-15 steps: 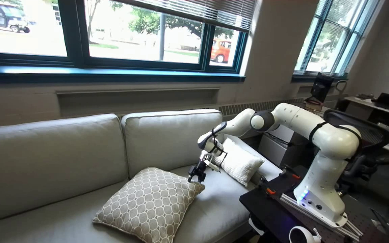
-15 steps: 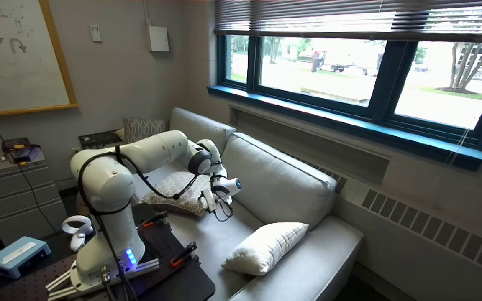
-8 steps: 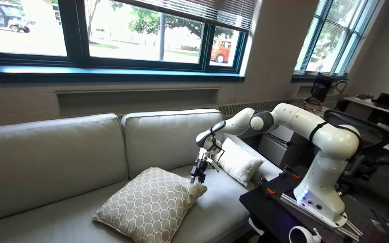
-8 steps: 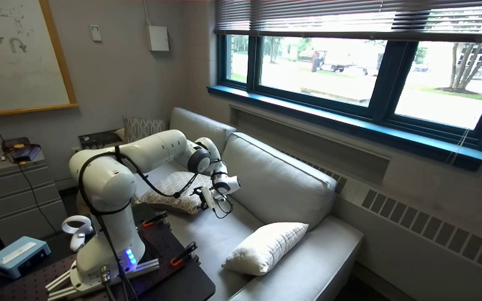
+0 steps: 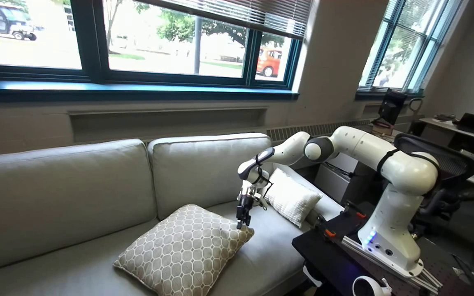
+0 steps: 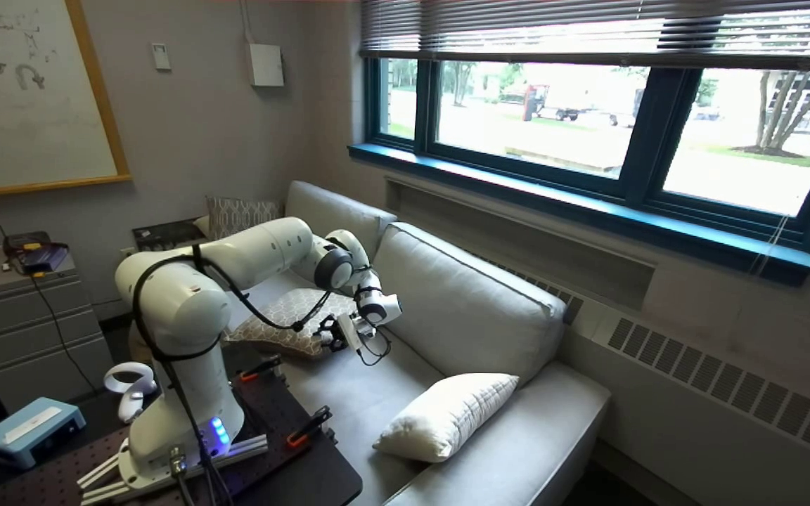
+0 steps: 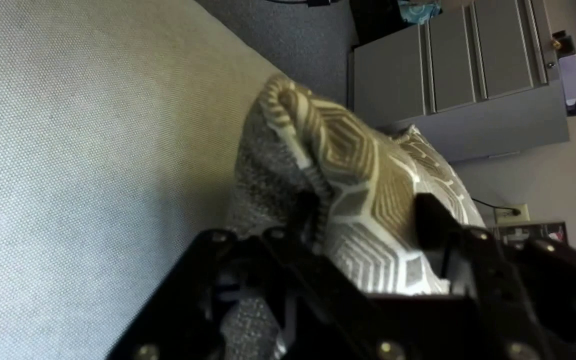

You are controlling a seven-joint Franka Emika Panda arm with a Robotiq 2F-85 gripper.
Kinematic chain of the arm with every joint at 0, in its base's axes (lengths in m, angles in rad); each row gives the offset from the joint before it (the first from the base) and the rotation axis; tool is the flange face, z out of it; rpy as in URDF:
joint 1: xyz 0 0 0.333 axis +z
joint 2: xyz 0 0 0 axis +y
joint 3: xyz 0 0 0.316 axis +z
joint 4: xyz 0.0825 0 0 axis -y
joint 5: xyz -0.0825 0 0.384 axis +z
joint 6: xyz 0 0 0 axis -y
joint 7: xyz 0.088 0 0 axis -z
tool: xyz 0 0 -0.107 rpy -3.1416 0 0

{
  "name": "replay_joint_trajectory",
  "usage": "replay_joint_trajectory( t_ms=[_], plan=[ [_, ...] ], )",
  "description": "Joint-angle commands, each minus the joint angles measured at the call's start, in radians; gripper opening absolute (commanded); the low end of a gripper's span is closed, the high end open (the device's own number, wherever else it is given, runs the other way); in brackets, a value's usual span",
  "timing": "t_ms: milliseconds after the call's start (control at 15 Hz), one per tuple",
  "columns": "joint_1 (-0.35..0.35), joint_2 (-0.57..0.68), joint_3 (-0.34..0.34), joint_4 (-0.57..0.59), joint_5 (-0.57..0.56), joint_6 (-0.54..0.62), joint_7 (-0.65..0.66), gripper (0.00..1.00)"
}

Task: Stack the two pillows against each other.

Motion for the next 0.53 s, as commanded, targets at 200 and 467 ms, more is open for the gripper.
replay_joint_trajectory(
  t_ms=[200,467],
  plan=[
    [0.007,0.000,-0.006,0.022,0.030,-0.058,0.006,0.05],
    [-0.053,0.000,0.069,0.030,-0.055,-0.026,0.067,0.05]
  ],
)
